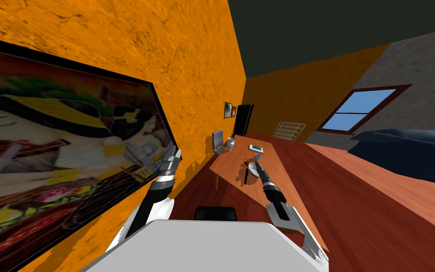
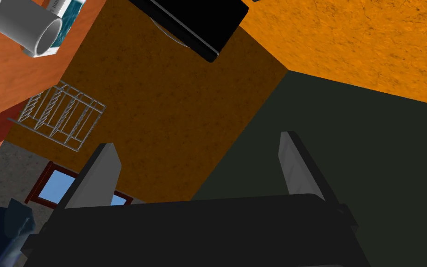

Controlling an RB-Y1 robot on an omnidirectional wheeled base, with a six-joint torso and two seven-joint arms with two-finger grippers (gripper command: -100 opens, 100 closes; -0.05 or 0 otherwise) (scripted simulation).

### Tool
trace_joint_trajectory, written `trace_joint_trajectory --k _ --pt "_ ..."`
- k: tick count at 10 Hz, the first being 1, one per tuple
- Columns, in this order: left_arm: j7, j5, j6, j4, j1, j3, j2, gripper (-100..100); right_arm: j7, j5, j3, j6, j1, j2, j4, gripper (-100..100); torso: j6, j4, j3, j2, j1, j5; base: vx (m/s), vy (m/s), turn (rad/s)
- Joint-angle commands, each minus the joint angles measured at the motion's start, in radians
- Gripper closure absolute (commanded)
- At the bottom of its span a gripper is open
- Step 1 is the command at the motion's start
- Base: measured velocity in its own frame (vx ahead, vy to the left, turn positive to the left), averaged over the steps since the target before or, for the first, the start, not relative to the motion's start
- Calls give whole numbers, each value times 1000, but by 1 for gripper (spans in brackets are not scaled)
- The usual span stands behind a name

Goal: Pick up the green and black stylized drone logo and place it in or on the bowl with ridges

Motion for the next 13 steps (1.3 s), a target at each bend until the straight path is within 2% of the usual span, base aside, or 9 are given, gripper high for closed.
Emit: trace_joint_trajectory --k 1,3,4,6,7,9,10,13 --pt "0 0 0 0 0 0 0 0 17 40 -13 21 -10 12 50 -100 0 0 0 0 0 0 15 25 180" --pt "0 0 0 0 0 0 0 0 36 100 -39 70 -29 13 120 -100 0 0 -1 -1 1 0 27 35 198" --pt "0 0 0 0 0 0 0 0 36 101 -39 70 -29 13 137 -100 0 0 -1 -1 1 0 20 24 91" --pt "0 0 0 0 0 0 0 0 54 161 -64 118 -49 13 209 -100 0 0 0 -1 0 0 24 22 190" --pt "0 0 0 0 0 0 0 0 54 161 -64 118 -49 13 219 -100 0 0 0 -1 1 0 21 21 84" --pt "0 0 0 0 0 0 0 0 72 219 -88 164 -67 12 298 -100 0 0 0 -1 1 0 20 31 174" --pt "0 0 0 0 0 0 0 0 72 219 -88 164 -67 12 298 -100 0 0 0 0 1 0 17 20 80" --pt "0 0 0 0 0 0 0 0 96 299 -121 229 -93 8 405 -100 0 0 0 -1 1 0 26 24 183"
